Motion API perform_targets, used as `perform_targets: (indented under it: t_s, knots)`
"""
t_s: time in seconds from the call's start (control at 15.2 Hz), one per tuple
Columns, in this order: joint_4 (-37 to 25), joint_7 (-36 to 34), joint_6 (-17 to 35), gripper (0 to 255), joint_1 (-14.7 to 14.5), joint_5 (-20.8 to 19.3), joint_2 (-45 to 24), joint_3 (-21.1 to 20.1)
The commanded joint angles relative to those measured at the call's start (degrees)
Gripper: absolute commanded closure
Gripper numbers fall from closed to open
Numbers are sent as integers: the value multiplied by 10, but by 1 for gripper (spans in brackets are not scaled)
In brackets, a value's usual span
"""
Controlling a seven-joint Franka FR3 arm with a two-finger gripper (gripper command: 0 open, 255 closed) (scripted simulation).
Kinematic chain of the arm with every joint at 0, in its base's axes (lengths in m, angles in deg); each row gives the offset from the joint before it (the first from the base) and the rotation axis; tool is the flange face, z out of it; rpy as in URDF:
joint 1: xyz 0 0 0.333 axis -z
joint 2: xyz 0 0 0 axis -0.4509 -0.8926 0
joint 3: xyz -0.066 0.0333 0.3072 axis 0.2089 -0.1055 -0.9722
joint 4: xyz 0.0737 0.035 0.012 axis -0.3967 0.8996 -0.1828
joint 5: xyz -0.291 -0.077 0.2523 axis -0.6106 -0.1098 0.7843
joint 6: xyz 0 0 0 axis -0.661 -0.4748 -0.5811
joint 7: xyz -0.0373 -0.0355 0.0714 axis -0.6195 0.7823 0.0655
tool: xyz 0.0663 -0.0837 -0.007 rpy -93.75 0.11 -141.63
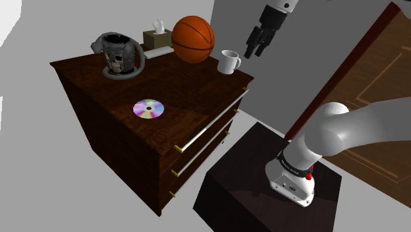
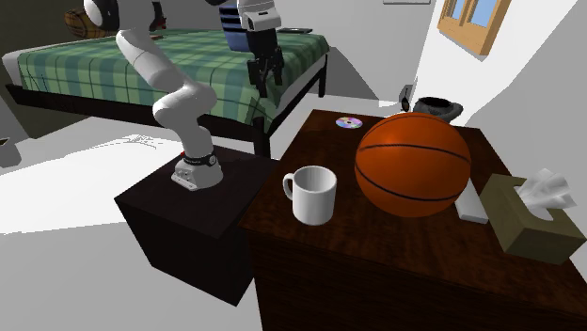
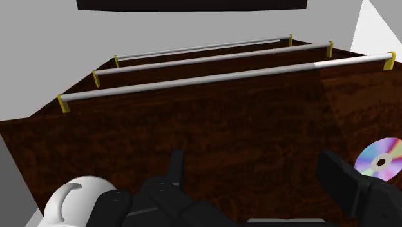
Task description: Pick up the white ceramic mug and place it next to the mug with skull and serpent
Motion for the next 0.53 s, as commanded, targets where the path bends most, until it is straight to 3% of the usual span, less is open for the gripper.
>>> perform_targets:
  t_s: [0.0,0.46]
  knots:
    - [0,0,0,0,0,0,0,0]
    - [-61,56,64,0,10,-28,-142,39]
